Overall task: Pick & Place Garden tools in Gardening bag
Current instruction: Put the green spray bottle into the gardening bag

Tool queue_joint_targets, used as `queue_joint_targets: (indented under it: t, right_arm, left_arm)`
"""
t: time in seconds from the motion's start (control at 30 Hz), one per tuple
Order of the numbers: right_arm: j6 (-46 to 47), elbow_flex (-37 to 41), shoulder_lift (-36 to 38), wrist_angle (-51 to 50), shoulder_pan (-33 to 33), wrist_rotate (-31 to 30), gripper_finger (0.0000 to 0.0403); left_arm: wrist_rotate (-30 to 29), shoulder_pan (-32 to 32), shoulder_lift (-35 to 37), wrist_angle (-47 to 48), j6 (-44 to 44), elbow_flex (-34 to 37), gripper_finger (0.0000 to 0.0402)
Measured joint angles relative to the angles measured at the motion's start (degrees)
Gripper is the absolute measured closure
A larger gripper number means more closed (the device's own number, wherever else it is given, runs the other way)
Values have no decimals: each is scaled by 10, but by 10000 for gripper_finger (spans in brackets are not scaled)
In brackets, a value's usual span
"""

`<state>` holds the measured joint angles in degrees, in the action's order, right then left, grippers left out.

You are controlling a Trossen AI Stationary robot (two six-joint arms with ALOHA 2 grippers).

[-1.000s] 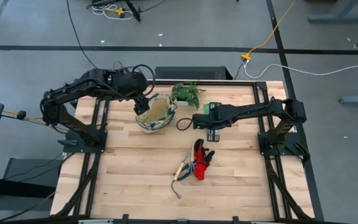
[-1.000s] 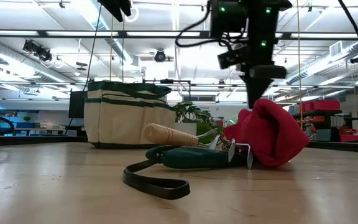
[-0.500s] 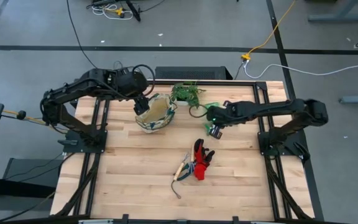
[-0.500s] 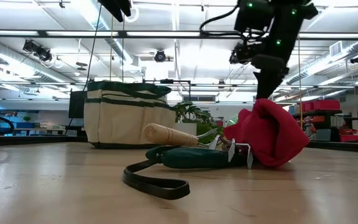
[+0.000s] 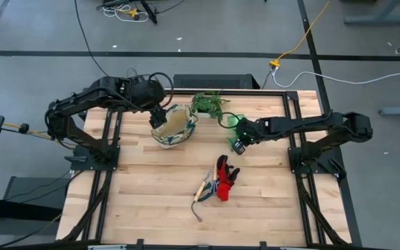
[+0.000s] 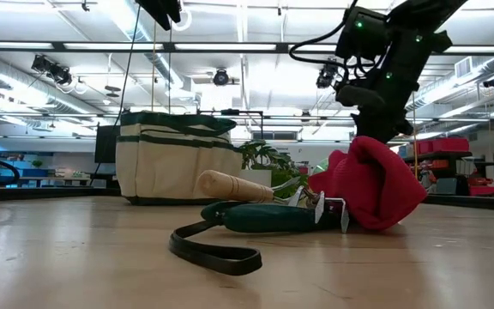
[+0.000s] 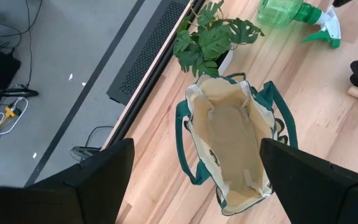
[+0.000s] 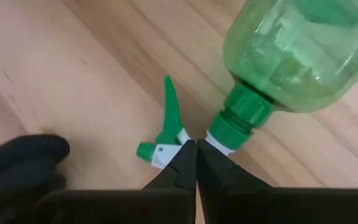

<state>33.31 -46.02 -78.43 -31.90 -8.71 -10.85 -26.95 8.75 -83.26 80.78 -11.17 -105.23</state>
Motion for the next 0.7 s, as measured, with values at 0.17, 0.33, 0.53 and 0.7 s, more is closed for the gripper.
queue_joint_targets:
  t: [0.17, 0.33, 0.53, 0.7]
  right_arm:
    - [26, 0, 0, 6, 0, -2, 375]
    - [70, 0, 0, 8, 4, -35, 325]
    - [116, 0, 0, 7, 9, -41, 249]
    - [142, 0, 0, 3, 9, -59, 192]
  left_arm:
    - [7, 0, 0, 0, 2, 0, 46]
    - [13, 0, 0, 0, 5, 0, 46]
    - [13, 0, 0, 0, 18, 0, 46]
    - [13, 0, 0, 0, 20, 0, 46]
